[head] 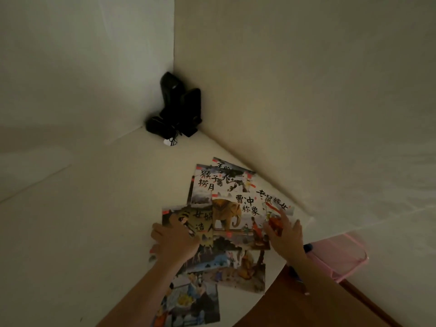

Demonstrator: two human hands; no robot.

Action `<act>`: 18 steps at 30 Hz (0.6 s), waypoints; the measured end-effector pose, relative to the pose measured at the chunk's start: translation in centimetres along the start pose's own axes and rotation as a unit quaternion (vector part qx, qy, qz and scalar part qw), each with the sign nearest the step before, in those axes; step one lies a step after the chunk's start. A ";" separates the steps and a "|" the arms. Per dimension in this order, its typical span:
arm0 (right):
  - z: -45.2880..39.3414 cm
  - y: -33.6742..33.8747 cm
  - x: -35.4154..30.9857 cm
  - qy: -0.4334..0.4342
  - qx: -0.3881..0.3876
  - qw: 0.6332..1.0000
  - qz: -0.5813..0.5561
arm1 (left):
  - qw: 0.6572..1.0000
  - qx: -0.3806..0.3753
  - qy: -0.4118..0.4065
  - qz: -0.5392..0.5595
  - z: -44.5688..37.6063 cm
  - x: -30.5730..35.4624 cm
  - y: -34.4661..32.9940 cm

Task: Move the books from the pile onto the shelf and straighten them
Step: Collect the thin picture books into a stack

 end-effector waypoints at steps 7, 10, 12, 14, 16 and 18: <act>2.5 -5.3 -3.8 0.072 0.035 0.997 0.012 | 0.999 0.042 -0.019 0.000 -0.6 0.0 -1.1; 4.6 -6.8 -5.9 0.104 0.017 0.994 0.020 | 0.994 0.101 -0.034 -0.011 -0.7 -0.1 -0.8; 5.8 -7.5 -7.0 0.119 0.023 0.993 0.013 | 0.991 0.127 -0.033 -0.025 -1.0 -0.1 -0.2; 6.9 -8.0 -8.0 0.137 0.028 0.990 -0.005 | 0.992 0.123 -0.021 -0.013 -1.5 -0.4 0.4; 7.6 -8.4 -9.1 0.151 0.020 0.988 -0.024 | 0.993 0.117 0.000 0.017 -2.2 -0.5 0.9; 8.3 -8.5 -10.4 0.155 0.004 0.987 -0.050 | 0.993 0.114 0.004 0.040 -2.8 -0.7 1.1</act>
Point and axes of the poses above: each hand's wrist, its own z-axis away from the middle knuckle, its own y-axis out of the back of the hand, x = y × z, the point moved 1 cm from there along -z, towards the middle knuckle, and after that the axes turned 13 degrees about x, right-handed, at the moved point
